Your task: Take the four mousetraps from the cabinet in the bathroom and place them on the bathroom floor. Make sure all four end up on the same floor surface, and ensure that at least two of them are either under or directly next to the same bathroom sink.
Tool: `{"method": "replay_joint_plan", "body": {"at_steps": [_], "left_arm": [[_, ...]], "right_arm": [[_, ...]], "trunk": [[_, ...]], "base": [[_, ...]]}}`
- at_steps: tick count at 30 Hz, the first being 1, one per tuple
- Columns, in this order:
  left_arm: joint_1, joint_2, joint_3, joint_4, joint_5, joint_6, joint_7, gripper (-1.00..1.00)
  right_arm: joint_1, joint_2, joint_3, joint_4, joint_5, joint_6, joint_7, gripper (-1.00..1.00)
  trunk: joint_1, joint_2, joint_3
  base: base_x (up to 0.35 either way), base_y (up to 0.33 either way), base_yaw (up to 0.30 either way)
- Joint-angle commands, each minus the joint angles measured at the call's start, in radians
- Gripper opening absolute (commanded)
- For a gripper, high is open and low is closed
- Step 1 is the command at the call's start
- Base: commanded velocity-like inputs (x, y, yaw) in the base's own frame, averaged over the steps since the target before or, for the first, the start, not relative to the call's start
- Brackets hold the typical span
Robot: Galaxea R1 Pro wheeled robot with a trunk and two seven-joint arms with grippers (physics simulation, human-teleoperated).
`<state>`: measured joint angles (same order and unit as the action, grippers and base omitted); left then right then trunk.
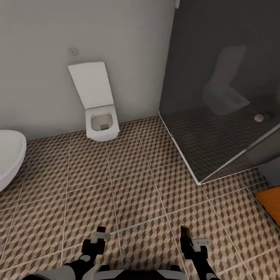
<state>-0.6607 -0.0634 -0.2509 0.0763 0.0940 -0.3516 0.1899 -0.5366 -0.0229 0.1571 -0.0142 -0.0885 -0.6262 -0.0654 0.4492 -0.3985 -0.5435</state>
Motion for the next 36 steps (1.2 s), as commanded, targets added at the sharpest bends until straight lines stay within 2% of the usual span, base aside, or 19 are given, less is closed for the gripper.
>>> {"method": "replay_joint_plan", "body": {"at_steps": [1,10,30,36], "left_arm": [[-0.002,-0.001,-0.008,0.005,0.009,-0.007,0.003,-1.0],[-0.002,-0.001,-0.008,0.005,0.009,-0.007,0.003,-1.0],[-0.002,-0.001,-0.008,0.005,0.009,-0.007,0.003,-1.0],[-0.002,-0.001,-0.008,0.005,0.009,-0.007,0.003,-1.0]], "right_arm": [[0.0,0.0,0.009,0.0,-0.009,-0.003,-0.002,-1.0],[0.0,0.0,0.009,0.0,-0.009,-0.003,-0.002,-1.0],[0.0,0.0,0.009,0.0,-0.009,-0.003,-0.002,-1.0],[0.0,0.0,0.009,0.0,-0.01,-0.003,-0.002,-1.0]], "trunk": [[0.001,-0.002,-0.001],[0.001,-0.002,-0.001],[0.001,-0.002,-0.001],[0.001,-0.002,-0.001]], "base": [[0.141,-0.013,0.284],[0.144,-0.026,0.284],[0.185,-0.144,0.286],[0.054,-0.038,0.285]]}}
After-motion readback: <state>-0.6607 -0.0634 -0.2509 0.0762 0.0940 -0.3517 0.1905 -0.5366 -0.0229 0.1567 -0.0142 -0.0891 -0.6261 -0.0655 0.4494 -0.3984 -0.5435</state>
